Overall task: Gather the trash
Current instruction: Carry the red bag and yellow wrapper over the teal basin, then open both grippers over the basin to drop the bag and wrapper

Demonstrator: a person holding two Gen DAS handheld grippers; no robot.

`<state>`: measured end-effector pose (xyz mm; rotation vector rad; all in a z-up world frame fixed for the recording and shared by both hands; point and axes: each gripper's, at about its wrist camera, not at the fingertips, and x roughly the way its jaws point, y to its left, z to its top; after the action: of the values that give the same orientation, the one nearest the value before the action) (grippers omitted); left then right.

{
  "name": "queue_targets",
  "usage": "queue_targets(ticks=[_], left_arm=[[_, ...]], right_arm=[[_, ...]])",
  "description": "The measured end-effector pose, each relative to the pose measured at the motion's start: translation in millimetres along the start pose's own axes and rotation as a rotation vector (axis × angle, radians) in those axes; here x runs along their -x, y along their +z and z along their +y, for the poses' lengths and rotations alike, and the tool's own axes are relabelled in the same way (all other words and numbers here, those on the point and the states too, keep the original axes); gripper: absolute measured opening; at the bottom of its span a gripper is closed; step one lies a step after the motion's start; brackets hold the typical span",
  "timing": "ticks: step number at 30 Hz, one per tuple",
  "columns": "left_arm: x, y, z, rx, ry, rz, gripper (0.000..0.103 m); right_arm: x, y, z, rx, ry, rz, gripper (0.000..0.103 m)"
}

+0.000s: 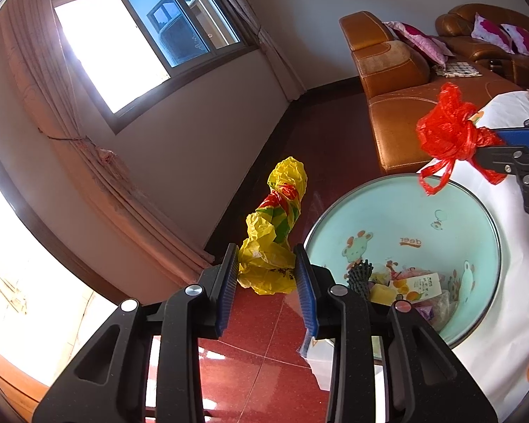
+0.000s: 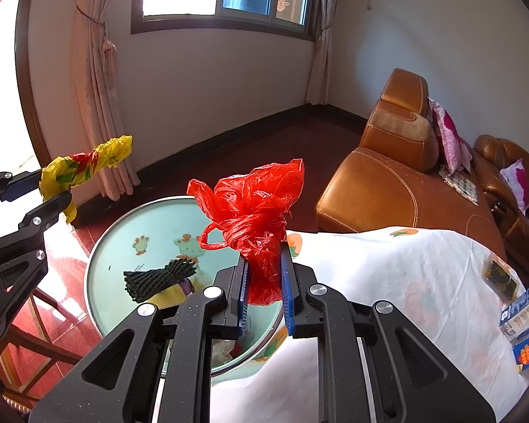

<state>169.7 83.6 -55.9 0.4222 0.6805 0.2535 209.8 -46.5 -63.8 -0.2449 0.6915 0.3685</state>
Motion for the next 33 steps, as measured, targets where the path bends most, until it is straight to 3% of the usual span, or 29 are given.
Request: queue_targets(ticks=[2, 4, 5, 6, 7, 11, 15, 24, 33], left_arm=[[1, 0, -1, 0.006, -0.009, -0.003, 0.037], [2, 0, -2, 0.005, -0.025, -0.004, 0.039], [3, 0, -3, 0.005, -0.032, -0.006, 0.046], [4, 0, -3, 0.009, -0.035, -0.009, 0.057], [5, 0, -3, 0.014, -0.034, -0.014, 0.059], [7, -2, -2, 0.025, -0.04, -0.016, 0.062], [15, -3, 2, 0.05, -0.031, -0.035, 0.08], [46, 2, 17, 0.154, -0.072, -0.109, 0.088], [71, 9, 21, 0.179, -0.092, -0.172, 0.092]], right_arm=[[-1, 0, -1, 0.002, 0.003, -0.004, 0.018], [-3, -1, -3, -0.007, 0.015, 0.001, 0.027], [-3, -1, -4, -0.009, 0.02, 0.001, 0.03], [-2, -1, -4, -0.01, 0.019, -0.003, 0.04], [-1, -1, -5, -0.012, 0.018, -0.007, 0.045], [5, -3, -9, -0.032, 0.005, -0.017, 0.047], [14, -7, -16, -0.063, -0.008, -0.028, 0.05], [71, -31, -35, -0.144, -0.076, -0.105, 0.057], [107, -42, -44, -0.173, -0.128, -0.153, 0.061]])
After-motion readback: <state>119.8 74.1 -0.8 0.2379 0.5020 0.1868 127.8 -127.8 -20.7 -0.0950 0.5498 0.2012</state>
